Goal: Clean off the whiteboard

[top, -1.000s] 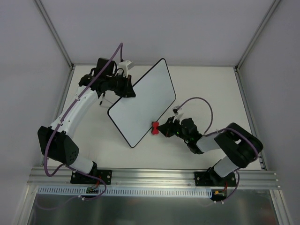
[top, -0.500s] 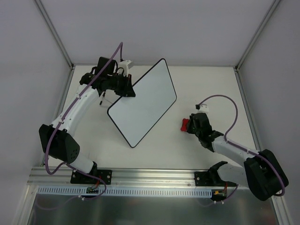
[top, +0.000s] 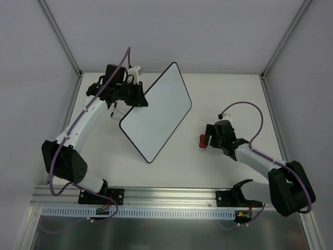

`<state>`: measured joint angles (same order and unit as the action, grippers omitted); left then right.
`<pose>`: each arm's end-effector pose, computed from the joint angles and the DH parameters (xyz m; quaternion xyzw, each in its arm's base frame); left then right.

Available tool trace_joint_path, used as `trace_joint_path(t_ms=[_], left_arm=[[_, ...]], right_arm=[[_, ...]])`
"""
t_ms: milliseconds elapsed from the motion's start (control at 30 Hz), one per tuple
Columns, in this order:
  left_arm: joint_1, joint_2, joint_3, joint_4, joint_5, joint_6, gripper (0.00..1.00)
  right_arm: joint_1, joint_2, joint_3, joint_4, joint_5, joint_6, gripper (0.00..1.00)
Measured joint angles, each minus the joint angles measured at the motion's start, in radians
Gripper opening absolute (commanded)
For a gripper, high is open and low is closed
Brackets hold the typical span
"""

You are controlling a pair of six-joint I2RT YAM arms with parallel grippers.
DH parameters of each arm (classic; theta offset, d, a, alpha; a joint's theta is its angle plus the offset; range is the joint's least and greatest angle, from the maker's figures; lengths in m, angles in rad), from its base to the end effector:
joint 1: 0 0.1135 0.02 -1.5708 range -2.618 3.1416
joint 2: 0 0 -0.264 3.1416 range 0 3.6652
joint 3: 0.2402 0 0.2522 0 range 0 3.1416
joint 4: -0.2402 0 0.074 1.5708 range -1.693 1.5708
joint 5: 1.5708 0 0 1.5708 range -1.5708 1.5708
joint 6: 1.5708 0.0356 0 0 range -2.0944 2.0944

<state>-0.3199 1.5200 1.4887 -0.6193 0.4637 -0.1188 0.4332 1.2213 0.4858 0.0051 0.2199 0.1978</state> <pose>0.3154 -0.1213 0.3654 0.1891 0.8574 -0.2950 0.3770 0.2143 0.0905 0.1691 -0.0621 0.9065 0.0306 0.4166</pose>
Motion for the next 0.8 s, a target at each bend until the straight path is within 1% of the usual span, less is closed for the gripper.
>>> trace_joint_path(t_ms=[133,300,400,533,800], left_arm=[[0.051,-0.047,-0.040,0.017,-0.005,-0.012,0.00],[0.123,-0.109,-0.080,0.037,-0.029,-0.023,0.00],[0.161,-0.126,-0.081,0.042,-0.035,-0.029,0.00],[0.201,-0.151,-0.080,0.055,-0.042,-0.035,0.00],[0.286,-0.178,-0.034,0.055,-0.041,-0.037,0.00]], right_arm=[[0.000,-0.018,0.050,-0.055,-0.008,-0.046,0.87],[-0.006,-0.028,0.107,-0.083,-0.026,-0.087,0.88],[-0.011,-0.033,0.133,-0.104,-0.039,-0.113,0.90],[-0.013,-0.037,0.168,-0.138,-0.053,-0.145,0.99],[-0.031,-0.037,0.224,-0.179,-0.098,-0.202,0.99]])
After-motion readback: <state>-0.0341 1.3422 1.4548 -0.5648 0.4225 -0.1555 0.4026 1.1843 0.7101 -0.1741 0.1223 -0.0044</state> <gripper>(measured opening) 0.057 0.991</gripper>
